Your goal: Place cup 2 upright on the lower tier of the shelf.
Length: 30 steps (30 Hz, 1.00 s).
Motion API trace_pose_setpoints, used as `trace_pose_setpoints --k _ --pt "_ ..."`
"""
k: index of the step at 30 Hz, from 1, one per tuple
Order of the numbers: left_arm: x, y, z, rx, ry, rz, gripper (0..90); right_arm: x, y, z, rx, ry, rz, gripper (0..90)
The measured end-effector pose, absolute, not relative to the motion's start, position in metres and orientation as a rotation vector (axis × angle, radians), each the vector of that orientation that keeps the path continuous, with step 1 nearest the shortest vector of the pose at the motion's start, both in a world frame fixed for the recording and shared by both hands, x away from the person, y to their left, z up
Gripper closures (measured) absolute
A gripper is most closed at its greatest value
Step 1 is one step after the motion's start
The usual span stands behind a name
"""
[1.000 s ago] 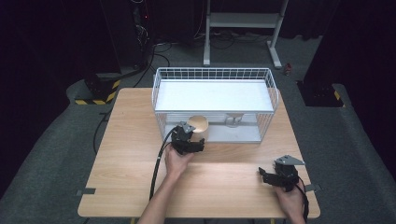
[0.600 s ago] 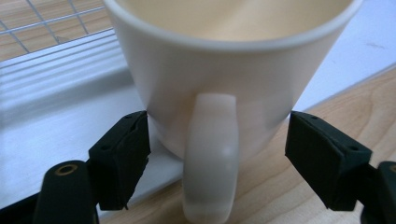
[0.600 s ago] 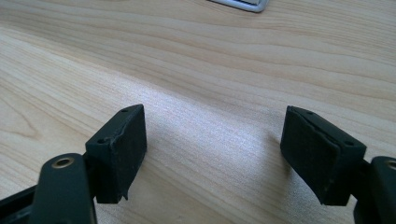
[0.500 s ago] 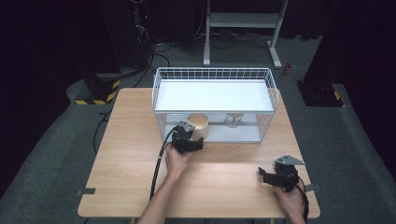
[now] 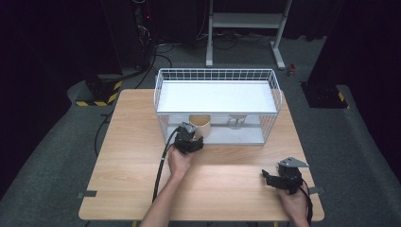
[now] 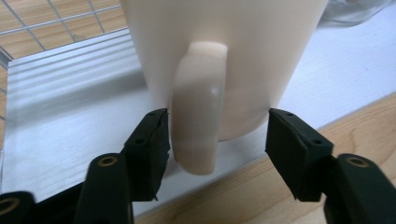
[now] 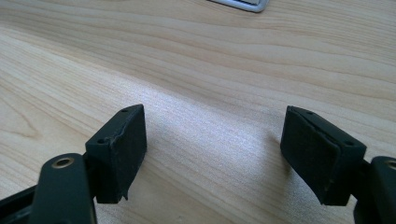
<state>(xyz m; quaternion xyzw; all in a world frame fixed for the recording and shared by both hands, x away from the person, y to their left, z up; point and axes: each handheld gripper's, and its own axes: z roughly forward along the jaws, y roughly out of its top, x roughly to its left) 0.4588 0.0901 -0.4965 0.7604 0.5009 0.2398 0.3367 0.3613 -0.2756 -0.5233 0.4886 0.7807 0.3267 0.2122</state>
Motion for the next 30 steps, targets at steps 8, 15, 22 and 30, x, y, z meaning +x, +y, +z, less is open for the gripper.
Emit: trace_pose_setpoints --k 8,15,22,30 --pt "0.470 0.086 -0.494 1.982 1.322 0.621 48.2 0.361 -0.276 -0.523 1.357 2.168 0.907 22.6" --pt "0.476 0.084 -0.495 2.000 1.331 0.625 53.3 0.361 -0.276 -0.523 1.357 2.168 0.907 22.6" --pt "0.485 0.084 -0.496 2.006 1.332 0.642 58.2 0.361 -0.276 -0.523 1.357 2.168 0.907 22.6" --pt "0.489 0.083 -0.501 1.975 1.375 0.624 62.1 0.361 -0.276 -0.523 1.357 2.168 0.907 22.6"
